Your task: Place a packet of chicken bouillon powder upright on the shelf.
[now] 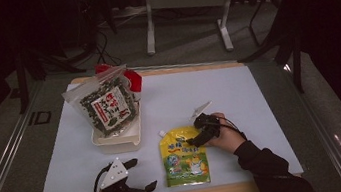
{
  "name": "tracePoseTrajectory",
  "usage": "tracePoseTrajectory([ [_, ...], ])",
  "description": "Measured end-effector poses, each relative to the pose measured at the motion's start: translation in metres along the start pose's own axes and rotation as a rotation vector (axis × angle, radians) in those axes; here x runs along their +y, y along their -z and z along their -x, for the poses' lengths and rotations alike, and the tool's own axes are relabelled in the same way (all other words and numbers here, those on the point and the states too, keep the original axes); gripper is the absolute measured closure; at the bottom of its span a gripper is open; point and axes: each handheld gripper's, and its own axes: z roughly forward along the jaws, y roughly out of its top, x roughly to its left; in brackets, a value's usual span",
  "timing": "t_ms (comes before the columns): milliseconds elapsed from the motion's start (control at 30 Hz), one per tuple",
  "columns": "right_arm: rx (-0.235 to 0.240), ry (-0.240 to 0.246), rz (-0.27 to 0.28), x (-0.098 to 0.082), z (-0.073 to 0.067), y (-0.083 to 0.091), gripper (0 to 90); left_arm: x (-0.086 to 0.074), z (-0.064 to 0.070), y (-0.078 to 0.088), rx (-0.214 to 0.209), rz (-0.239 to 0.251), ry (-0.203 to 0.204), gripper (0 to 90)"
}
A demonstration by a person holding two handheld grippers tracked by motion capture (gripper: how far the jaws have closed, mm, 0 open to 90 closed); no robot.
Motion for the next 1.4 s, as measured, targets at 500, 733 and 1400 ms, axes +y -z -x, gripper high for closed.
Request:
tracePoseTrajectory([
  [500, 0.046, 0.033, -0.026, 0.006, -0.014, 0.006, 87.7, 0.001, 0.000, -0.002, -0.008, -0.001, -0.002, 3.3],
  [733, 0.047, 0.051, 0.017, 0.011, -0.015, 0.021, 88.3, 0.001, -0.001, -0.003, -0.017, 0.012, 0.002, 3.3],
  [1400, 0.046, 0.127, 0.175, 0.019, -0.036, 0.080, 88.6, 0.007, -0.001, -0.004, -0.047, 0.008, 0.003, 4.2],
])
